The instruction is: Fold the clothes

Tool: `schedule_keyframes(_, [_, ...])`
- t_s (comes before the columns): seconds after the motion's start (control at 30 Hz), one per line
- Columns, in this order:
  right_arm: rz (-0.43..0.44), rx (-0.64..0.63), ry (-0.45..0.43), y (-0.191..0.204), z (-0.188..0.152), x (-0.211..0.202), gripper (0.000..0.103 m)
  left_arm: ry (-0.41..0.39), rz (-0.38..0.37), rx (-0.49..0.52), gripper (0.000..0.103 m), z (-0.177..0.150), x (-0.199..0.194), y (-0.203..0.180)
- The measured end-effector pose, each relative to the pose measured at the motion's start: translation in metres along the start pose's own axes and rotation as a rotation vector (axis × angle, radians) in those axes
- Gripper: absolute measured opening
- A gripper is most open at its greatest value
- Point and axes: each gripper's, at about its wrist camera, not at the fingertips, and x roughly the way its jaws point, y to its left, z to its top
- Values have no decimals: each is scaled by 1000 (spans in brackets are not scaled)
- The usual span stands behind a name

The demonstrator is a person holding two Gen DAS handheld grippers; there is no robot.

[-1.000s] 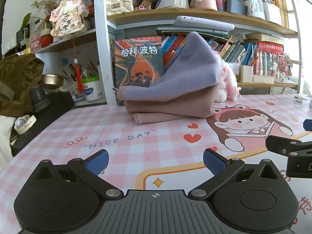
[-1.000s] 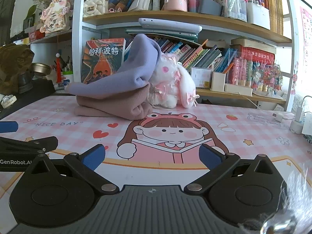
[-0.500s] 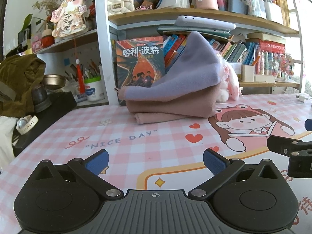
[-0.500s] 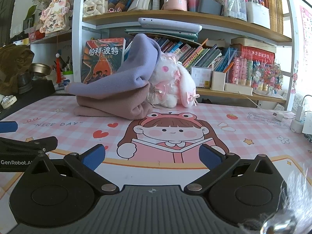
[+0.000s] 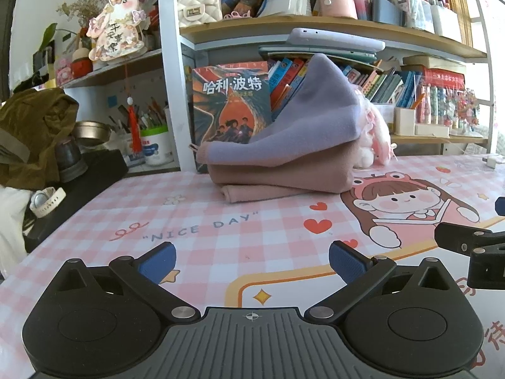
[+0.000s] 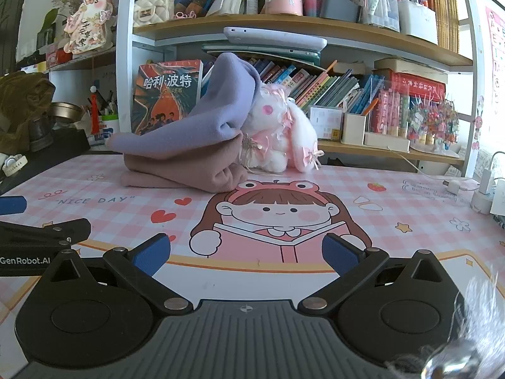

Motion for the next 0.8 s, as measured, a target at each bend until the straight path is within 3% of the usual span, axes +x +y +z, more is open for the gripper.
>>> schedule_keyframes(0.8, [1, 9, -6, -2, 2, -1, 103, -12, 17, -1, 103, 0, -3, 1])
